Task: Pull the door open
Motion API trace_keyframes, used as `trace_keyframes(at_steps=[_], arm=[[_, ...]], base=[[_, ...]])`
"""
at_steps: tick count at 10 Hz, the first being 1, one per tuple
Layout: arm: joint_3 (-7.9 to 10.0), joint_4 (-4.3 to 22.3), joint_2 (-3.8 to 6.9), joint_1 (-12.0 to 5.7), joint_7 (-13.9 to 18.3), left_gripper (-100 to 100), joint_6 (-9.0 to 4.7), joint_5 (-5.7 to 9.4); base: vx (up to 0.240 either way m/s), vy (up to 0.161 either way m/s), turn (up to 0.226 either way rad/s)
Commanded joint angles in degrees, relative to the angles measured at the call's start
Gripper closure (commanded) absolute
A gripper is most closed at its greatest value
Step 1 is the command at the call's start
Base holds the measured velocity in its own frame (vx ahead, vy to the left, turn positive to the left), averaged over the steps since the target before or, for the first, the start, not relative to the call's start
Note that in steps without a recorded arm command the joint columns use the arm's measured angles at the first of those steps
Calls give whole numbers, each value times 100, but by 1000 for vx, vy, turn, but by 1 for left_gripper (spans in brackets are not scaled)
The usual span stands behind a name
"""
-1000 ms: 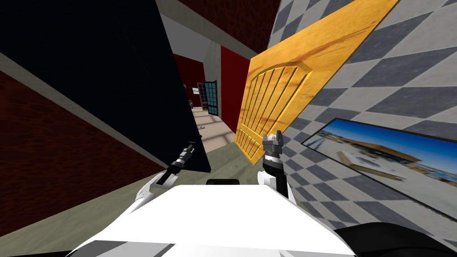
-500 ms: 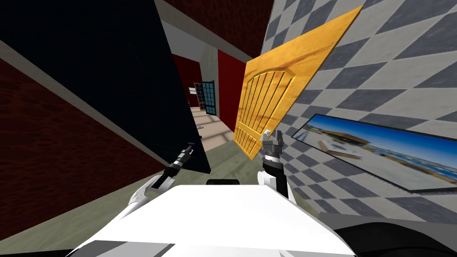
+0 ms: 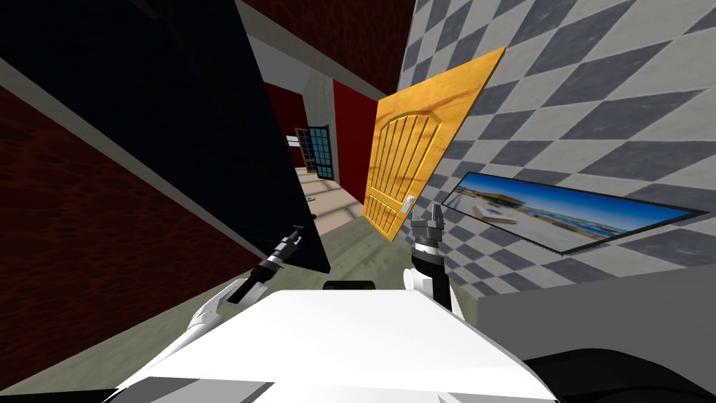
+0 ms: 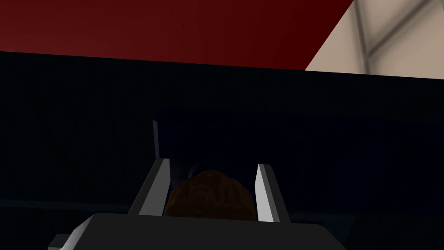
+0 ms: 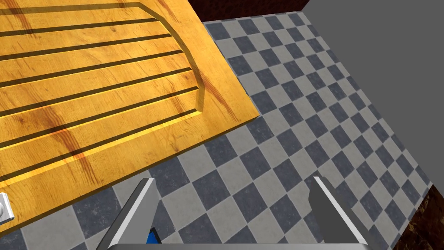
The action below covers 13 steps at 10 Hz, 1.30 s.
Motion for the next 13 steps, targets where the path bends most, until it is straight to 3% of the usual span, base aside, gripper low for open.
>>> trace_keyframes(at_steps=[1, 3, 4, 5, 13], arm=[[-20, 19, 102, 57, 66, 100, -126, 2], [-53, 30, 194, 106, 128, 100, -240, 2], [-79, 26, 142, 98, 98, 100, -191, -11], [-119, 78, 206, 116, 152, 100, -298, -22], [-221, 270, 481, 133, 358, 100, -721, -46]], base=[[-176, 94, -100], [-181, 99, -95], [-78, 34, -23], [-139, 58, -154], [-173, 93, -120]])
